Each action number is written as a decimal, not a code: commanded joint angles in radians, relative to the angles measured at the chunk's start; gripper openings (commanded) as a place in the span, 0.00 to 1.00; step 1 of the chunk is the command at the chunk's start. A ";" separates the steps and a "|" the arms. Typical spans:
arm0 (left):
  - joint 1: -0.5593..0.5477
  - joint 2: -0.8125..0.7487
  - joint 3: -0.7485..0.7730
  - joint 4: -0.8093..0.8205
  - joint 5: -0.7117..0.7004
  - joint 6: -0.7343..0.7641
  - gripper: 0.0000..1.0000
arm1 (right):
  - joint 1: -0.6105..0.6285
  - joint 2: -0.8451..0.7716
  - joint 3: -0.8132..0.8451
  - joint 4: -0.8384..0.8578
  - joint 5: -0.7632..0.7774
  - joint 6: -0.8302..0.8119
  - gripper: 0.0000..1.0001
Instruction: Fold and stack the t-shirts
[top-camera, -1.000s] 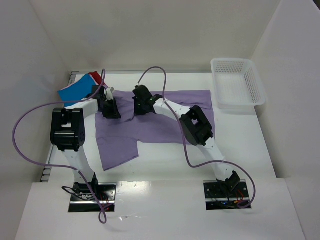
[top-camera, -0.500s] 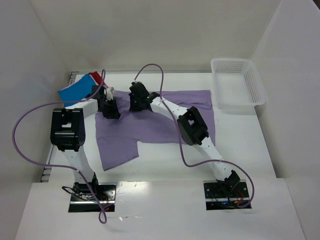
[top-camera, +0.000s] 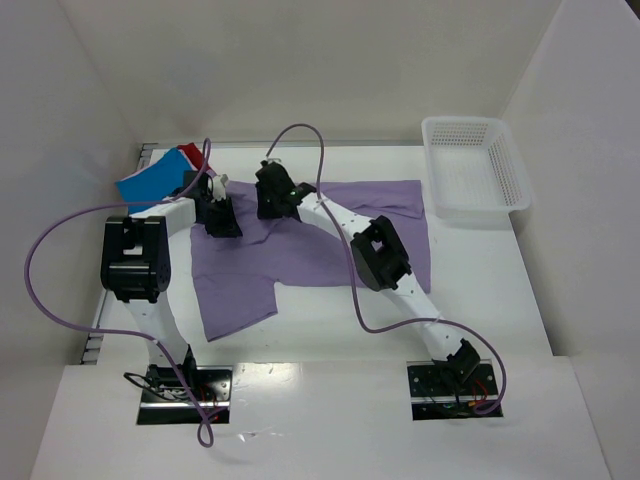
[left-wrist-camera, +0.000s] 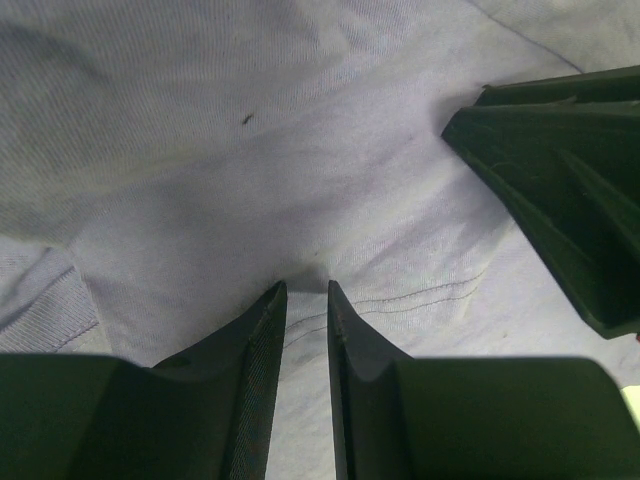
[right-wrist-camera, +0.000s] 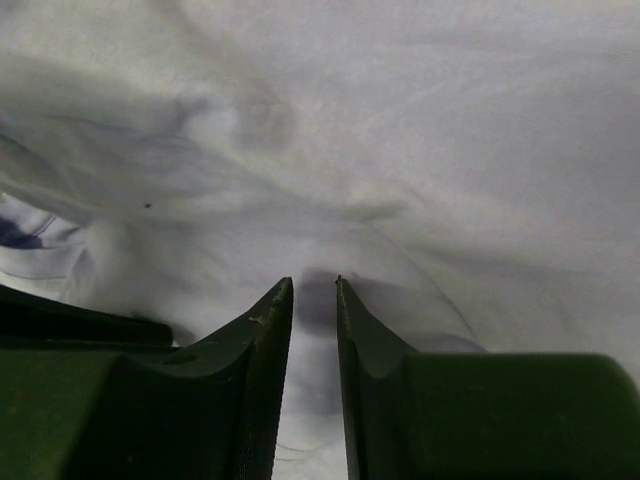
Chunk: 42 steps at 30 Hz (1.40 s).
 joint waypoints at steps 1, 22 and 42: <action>-0.002 0.041 -0.001 -0.012 -0.003 0.016 0.31 | 0.011 -0.073 -0.011 -0.024 0.075 -0.033 0.32; -0.002 0.041 -0.001 -0.012 0.006 0.026 0.31 | 0.026 -0.290 -0.446 0.061 -0.030 -0.024 0.00; -0.002 0.052 -0.001 -0.021 0.015 0.026 0.31 | 0.036 -0.118 -0.167 0.030 -0.039 -0.033 0.01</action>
